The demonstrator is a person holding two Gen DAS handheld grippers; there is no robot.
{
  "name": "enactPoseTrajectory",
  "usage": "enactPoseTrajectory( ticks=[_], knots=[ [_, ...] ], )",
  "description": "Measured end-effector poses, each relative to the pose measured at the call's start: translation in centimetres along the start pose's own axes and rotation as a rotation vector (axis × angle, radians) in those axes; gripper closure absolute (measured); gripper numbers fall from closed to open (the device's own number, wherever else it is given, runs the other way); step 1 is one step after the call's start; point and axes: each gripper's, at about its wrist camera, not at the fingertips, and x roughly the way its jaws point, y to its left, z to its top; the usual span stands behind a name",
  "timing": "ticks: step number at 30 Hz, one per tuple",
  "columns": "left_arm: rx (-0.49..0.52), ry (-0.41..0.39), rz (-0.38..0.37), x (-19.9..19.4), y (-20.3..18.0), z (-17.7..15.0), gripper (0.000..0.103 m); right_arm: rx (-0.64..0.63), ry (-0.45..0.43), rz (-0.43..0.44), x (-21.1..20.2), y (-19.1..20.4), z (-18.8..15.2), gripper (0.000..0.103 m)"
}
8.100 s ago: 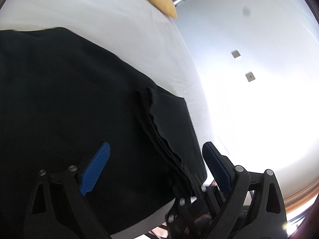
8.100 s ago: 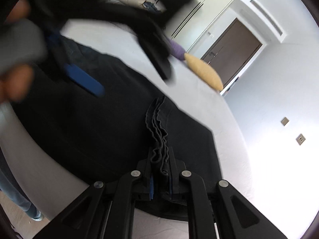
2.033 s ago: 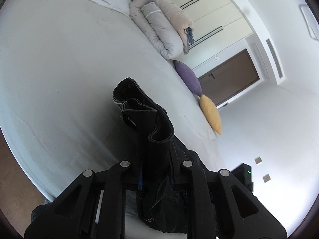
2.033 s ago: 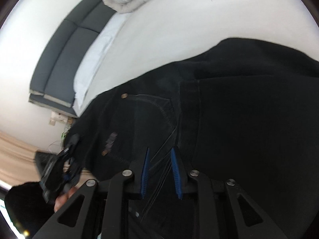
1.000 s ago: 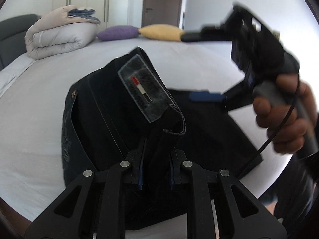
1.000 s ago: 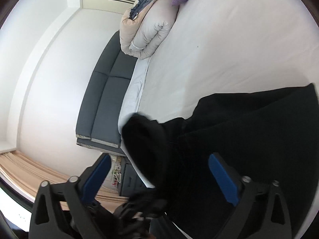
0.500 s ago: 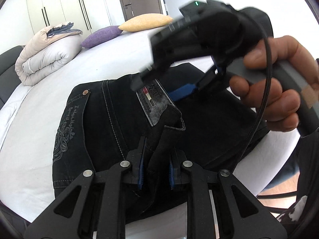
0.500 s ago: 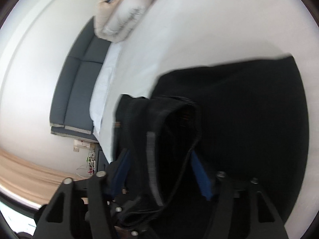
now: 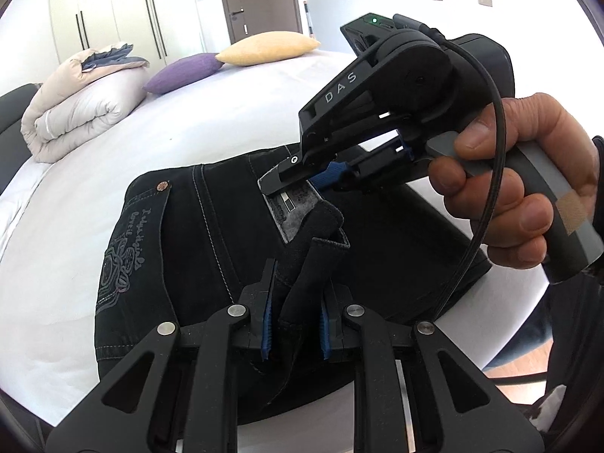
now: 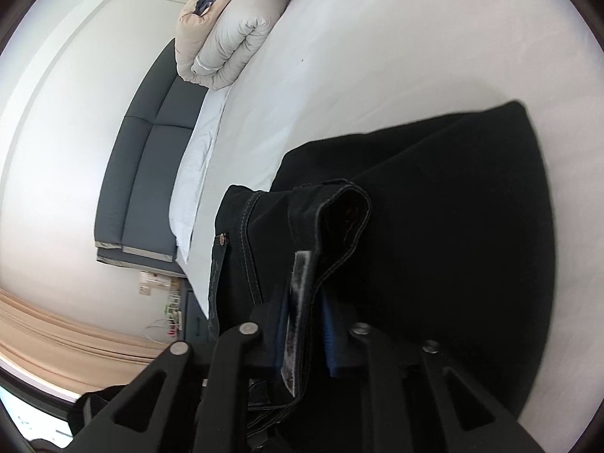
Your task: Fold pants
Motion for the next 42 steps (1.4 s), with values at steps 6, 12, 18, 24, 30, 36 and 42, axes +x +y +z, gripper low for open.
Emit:
enactPoseTrajectory(
  ticks=[6, 12, 18, 24, 30, 36, 42],
  knots=[
    [0.049, -0.02, -0.049, 0.8, -1.9, 2.7, 0.086, -0.035, -0.054, -0.04, -2.7, -0.6, 0.7, 0.091],
    [0.11, -0.018, -0.098, 1.7, -4.6, 3.5, 0.086, -0.046, -0.081, -0.077, -5.0, -2.4, 0.9, 0.091],
    [0.136, -0.002, -0.12, 3.2, -5.4, 4.3, 0.086, -0.024, -0.102, -0.076, -6.2, -4.2, 0.8, 0.091],
    [0.159, 0.003, -0.133, 3.6, -5.8, 4.1, 0.086, -0.03, -0.122, -0.087, -7.0, -4.5, 0.2, 0.091],
    [0.199, 0.011, -0.133, 4.0, -5.6, 3.1, 0.086, 0.027, -0.16, -0.058, -7.3, -6.1, -1.4, 0.091],
    [0.17, 0.018, -0.14, 4.7, -5.2, 3.0, 0.078, 0.064, -0.179, -0.022, -7.3, -7.2, -1.8, 0.084],
    [0.029, -0.012, -0.307, 1.3, -1.9, 3.4, 0.036, 0.087, -0.26, -0.107, -10.4, -6.1, -3.0, 0.061]
  ],
)
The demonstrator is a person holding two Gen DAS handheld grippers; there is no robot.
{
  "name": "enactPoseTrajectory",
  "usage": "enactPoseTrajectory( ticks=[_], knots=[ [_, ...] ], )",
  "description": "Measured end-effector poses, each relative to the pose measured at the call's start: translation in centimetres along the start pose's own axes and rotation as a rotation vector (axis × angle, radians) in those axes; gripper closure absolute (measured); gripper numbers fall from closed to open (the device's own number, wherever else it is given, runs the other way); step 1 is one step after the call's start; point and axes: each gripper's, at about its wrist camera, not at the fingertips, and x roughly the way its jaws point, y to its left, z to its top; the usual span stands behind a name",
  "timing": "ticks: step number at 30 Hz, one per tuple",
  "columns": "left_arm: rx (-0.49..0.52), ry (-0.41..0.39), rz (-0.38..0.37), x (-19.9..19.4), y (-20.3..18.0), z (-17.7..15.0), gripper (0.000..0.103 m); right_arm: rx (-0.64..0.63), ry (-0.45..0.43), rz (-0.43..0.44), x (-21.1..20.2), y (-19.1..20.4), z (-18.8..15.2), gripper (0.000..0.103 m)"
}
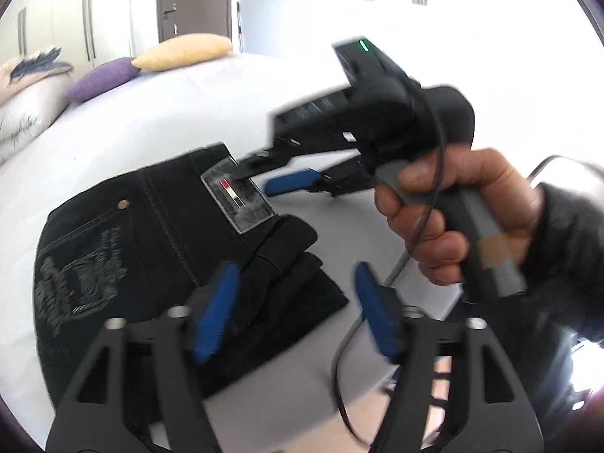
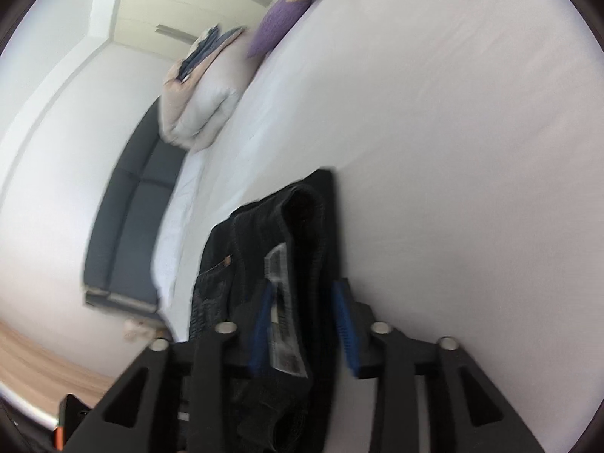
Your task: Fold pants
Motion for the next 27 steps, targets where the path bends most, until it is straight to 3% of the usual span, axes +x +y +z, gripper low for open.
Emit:
enactPoseTrajectory(
  ticks=[1, 4, 6, 10, 12, 13, 14, 16, 21, 27],
  knots=[
    [-0.023, -0.015, -0.009, -1.1, 0.6, 0.1, 0.036, 0.004, -0.005, 0.013, -0.7, 0.2, -0.1, 0.062],
    [-0.146, -0.064, -0.049, -3.7, 4.3, -0.1, 0.036, -0.05, -0.008, 0.042, -2.1, 2.5, -1.0, 0.093],
    [-0.232, -0.068, -0.051, -4.0, 7.6, -0.2, 0.036, -0.083, 0.037, 0.067, -1.5, 4.4, -2.0, 0.093],
    [-0.364, -0.044, 0.02, -2.8, 15.9, 0.7, 0.071, -0.149, 0.126, 0.016, 1.3, 6.6, -4.1, 0.095],
    [-0.374, -0.021, 0.085, -1.7, 19.1, 2.0, 0.072, -0.121, 0.151, -0.044, 2.4, 5.9, -4.8, 0.095],
    [-0.364, -0.003, 0.124, -1.1, 20.4, 2.7, 0.075, -0.119, 0.149, -0.078, 2.6, 5.5, -5.0, 0.103],
    [-0.359, 0.025, 0.147, -0.2, 21.7, 3.1, 0.075, -0.117, 0.141, -0.095, 2.7, 5.0, -5.2, 0.103],
    [-0.353, 0.079, 0.177, 1.9, 23.5, 2.8, 0.076, -0.076, 0.131, -0.077, 2.6, 4.2, -5.3, 0.103],
    [-0.269, 0.125, 0.221, 4.1, 21.9, 0.1, 0.076, -0.11, 0.11, -0.107, 3.1, 4.1, -5.6, 0.103],
    [-0.167, 0.108, 0.301, 2.8, 18.0, -3.4, 0.076, -0.091, 0.084, -0.09, 3.3, 3.8, -5.9, 0.103]
  ],
)
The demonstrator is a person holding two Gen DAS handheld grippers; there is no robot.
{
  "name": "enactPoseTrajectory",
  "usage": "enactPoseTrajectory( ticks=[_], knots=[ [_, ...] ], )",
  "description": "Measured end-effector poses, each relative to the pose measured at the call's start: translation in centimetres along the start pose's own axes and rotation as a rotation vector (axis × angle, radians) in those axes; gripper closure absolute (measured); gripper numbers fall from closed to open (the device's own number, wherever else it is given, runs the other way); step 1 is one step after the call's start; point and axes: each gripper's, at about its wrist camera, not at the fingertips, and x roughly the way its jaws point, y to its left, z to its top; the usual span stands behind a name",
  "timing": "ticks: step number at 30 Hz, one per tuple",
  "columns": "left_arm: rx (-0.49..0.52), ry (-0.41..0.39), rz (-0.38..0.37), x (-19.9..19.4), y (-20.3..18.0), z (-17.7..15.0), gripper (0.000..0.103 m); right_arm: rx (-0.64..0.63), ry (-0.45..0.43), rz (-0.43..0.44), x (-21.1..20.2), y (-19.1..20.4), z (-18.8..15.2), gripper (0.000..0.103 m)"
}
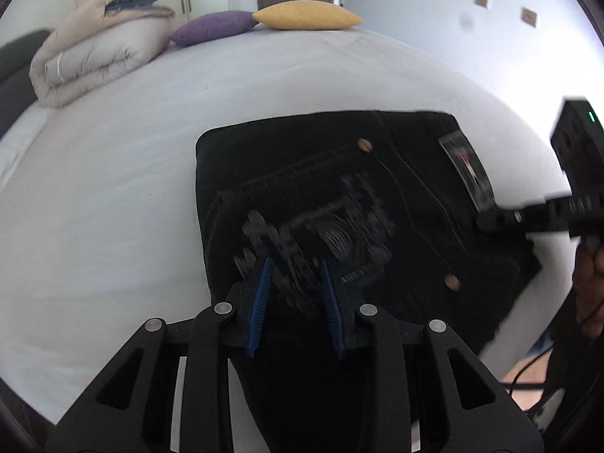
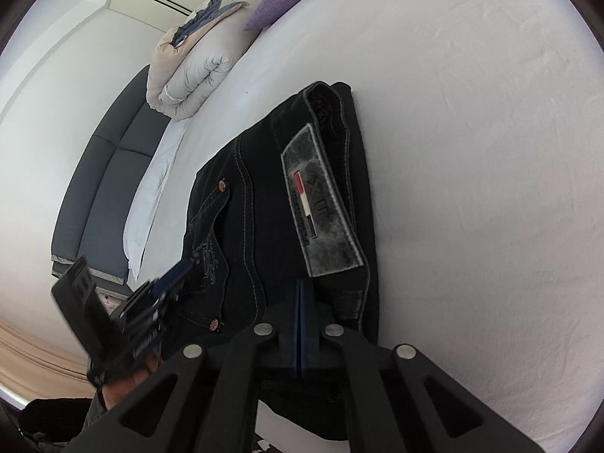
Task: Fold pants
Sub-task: 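Open the left tool and release the folded jeans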
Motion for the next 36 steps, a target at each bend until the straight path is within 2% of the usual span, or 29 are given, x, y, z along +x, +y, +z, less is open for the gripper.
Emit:
enactPoseTrajectory(
  ticks=[3, 7, 10, 13, 18, 19, 20, 21, 22, 23, 24, 26, 27, 30, 34, 36],
  knots=[
    [0.003, -0.003, 0.009, -0.7, -0.6, -1.0, 0.076, 0.012, -0.014, 0.005, -1.1, 0.1, -0.8, 0.103],
    [-0.021, -0.005, 0.006, -1.0, -0.7, -1.7, 0.076, -0.046, -0.04, 0.018, -3.3, 1.4, -2.3, 0.103],
    [-0.015, -0.004, 0.013, -1.8, -1.3, -2.0, 0.076, -0.058, -0.026, 0.0, -3.0, 1.1, -3.0, 0.103],
    [-0.019, -0.005, 0.009, -2.7, -2.0, -2.2, 0.076, -0.029, -0.051, 0.047, -2.7, 0.0, -3.5, 0.103],
    [-0.03, -0.004, 0.004, -2.9, -1.8, -2.1, 0.076, -0.053, -0.069, 0.058, -3.9, 0.9, -3.5, 0.1],
    [-0.037, -0.005, 0.001, -3.1, -1.7, -2.1, 0.076, -0.052, -0.08, 0.076, -4.4, 1.1, -3.5, 0.091],
    [-0.055, -0.013, -0.01, -3.4, -1.5, -2.0, 0.076, -0.051, -0.103, 0.088, -5.2, 1.2, -3.3, 0.072],
    [-0.084, -0.025, -0.032, -4.1, -1.0, -2.0, 0.076, -0.051, -0.13, 0.085, -5.9, 1.3, -3.2, 0.061],
    [-0.117, -0.036, -0.055, -4.7, -0.4, -2.0, 0.076, -0.049, -0.159, 0.083, -6.7, 1.3, -3.0, 0.045],
    [-0.148, -0.044, -0.071, -5.3, 0.1, -2.1, 0.076, -0.042, -0.186, 0.083, -7.5, 1.1, -2.7, 0.041],
    [-0.181, -0.053, -0.081, -5.9, 0.8, -2.2, 0.074, -0.036, -0.196, 0.085, -8.0, 0.9, -2.4, 0.041],
    [-0.257, -0.077, -0.101, -7.0, 2.9, -2.4, 0.042, -0.028, -0.193, 0.072, -8.6, 0.3, -1.4, 0.041],
    [-0.303, -0.094, -0.105, -7.3, 4.1, -2.5, 0.016, -0.027, -0.189, 0.055, -8.6, 0.2, -0.9, 0.041],
    [-0.386, -0.094, -0.133, -6.9, 6.7, -2.5, 0.013, 0.014, -0.169, 0.037, -8.1, -1.0, 0.6, 0.041],
    [-0.48, -0.029, -0.266, -4.5, 8.6, -2.1, 0.013, 0.076, -0.107, 0.038, -6.3, -2.4, 1.9, 0.041],
    [-0.489, 0.005, -0.288, -3.2, 8.8, -1.5, 0.013, 0.09, -0.073, 0.01, -5.1, -2.9, 2.3, 0.041]
  ],
)
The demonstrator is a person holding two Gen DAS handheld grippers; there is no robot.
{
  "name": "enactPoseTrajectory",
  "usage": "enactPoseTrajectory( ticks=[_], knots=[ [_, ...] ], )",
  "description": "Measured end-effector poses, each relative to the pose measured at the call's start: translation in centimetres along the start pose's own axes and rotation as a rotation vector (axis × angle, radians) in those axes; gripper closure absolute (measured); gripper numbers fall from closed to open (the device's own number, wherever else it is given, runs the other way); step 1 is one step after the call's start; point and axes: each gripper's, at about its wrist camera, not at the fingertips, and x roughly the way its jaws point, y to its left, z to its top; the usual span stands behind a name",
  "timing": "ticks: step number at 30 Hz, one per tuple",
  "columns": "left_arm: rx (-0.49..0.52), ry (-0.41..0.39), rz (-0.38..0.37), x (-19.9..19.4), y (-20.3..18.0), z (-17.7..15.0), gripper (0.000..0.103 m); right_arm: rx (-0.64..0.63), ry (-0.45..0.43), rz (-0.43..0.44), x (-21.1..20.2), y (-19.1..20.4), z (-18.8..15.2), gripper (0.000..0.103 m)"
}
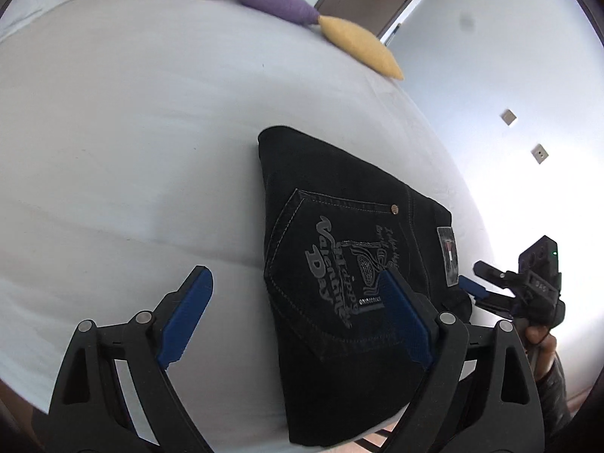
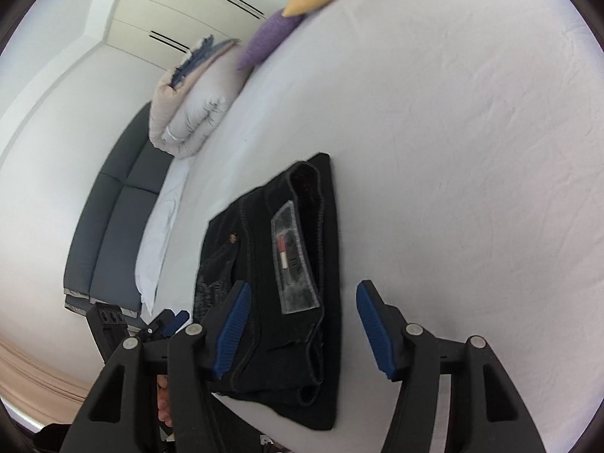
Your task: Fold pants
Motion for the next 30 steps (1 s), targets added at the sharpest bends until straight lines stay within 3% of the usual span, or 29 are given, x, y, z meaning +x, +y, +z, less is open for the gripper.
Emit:
enactPoseTrajectory(
  ticks=[5, 9, 10, 12, 13, 14, 20, 22, 27, 30],
  knots=[
    [0.008, 0.115, -0.016, 3.2, -0.5, 1.4, 0.014, 0.007, 0.043, 0.015, 2.2, 0.1, 1.0, 0.041],
    [0.046, 0.17, 0.015, 5.0, -1.2, 1.6, 0.035, 0.005, 0.079, 0.011, 4.0, 0.6, 2.0, 0.043],
    [0.044, 0.17, 0.009, 5.1, -1.1, 1.5, 0.043, 0.01, 0.081, 0.014, 4.4, 0.8, 2.3, 0.044],
    [0.021, 0.175, -0.004, 5.4, -0.8, 1.9, 0.051, 0.006, 0.093, 0.002, 5.1, 1.2, 2.6, 0.048],
    [0.014, 0.177, -0.01, 5.5, -0.7, 2.0, 0.055, -0.007, 0.098, -0.009, 5.5, 1.5, 2.6, 0.055],
    [0.012, 0.178, -0.013, 5.6, -0.6, 2.1, 0.057, -0.028, 0.104, -0.032, 5.9, 2.0, 2.6, 0.065],
    [0.047, 0.151, 0.007, 4.7, -1.9, 2.1, 0.073, -0.155, 0.051, -0.112, 5.3, 4.6, 1.4, 0.082],
    [0.072, 0.133, 0.015, 3.9, -2.8, 2.5, 0.081, -0.196, 0.029, -0.122, 4.5, 5.8, 1.3, 0.084],
    [0.15, 0.062, -0.007, 1.5, -6.1, 4.8, 0.082, -0.279, -0.03, -0.103, 1.7, 8.7, 2.5, 0.086],
    [0.197, 0.029, -0.014, 1.3, -7.6, 6.8, 0.082, -0.278, -0.068, -0.083, -0.2, 8.9, 4.8, 0.086]
  ],
)
